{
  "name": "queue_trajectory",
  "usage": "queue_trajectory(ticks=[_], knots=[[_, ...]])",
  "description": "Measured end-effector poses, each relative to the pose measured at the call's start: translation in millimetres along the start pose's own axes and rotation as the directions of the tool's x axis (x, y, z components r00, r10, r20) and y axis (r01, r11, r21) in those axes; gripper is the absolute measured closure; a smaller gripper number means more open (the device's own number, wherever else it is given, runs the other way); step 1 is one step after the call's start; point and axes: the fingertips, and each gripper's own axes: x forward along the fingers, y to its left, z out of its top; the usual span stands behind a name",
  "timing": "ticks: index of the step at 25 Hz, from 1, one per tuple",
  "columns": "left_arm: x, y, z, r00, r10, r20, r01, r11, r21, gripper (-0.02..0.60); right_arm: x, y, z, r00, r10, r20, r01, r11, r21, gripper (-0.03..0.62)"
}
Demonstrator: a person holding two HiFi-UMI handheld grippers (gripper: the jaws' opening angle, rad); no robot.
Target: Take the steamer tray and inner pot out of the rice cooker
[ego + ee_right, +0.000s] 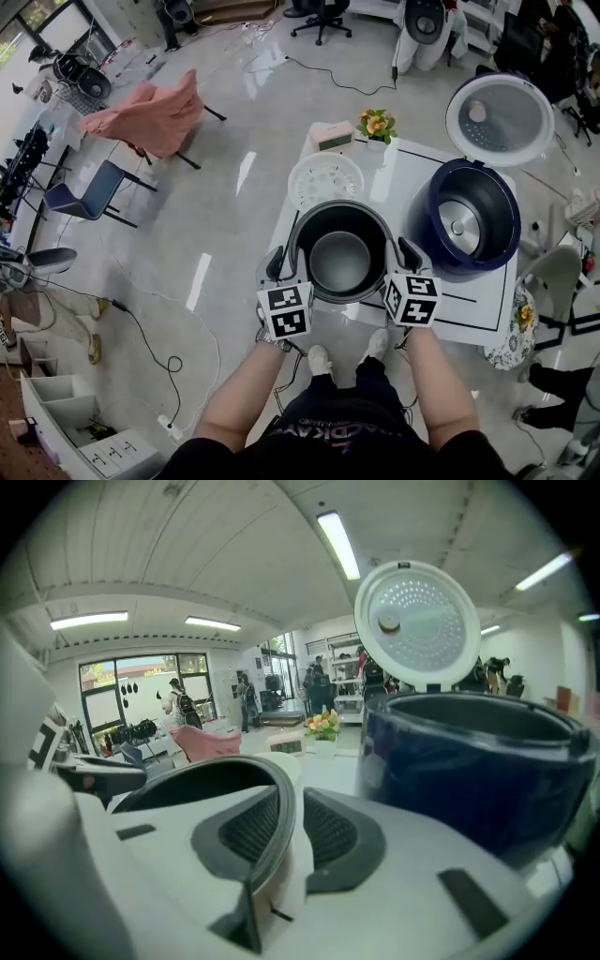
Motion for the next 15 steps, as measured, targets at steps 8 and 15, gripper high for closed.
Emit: queue_trajectory(ticks=[8, 15], knots=[[-36.8, -18.0, 45.8, 0.986, -0.100, 0.136, 0.096, 0.995, 0.034, 0.509, -44.5, 21.8, 44.0, 0.987, 0.030, 0.155, -0.010, 0.992, -0.129, 0.591], [-83.2, -45.9, 81.0, 0.945, -0.215, 0.245, 0.196, 0.975, 0.102, 0.578, -96.6, 38.2, 69.4, 0.967, 0.047, 0.249, -0.010, 0.989, -0.147, 0.592]])
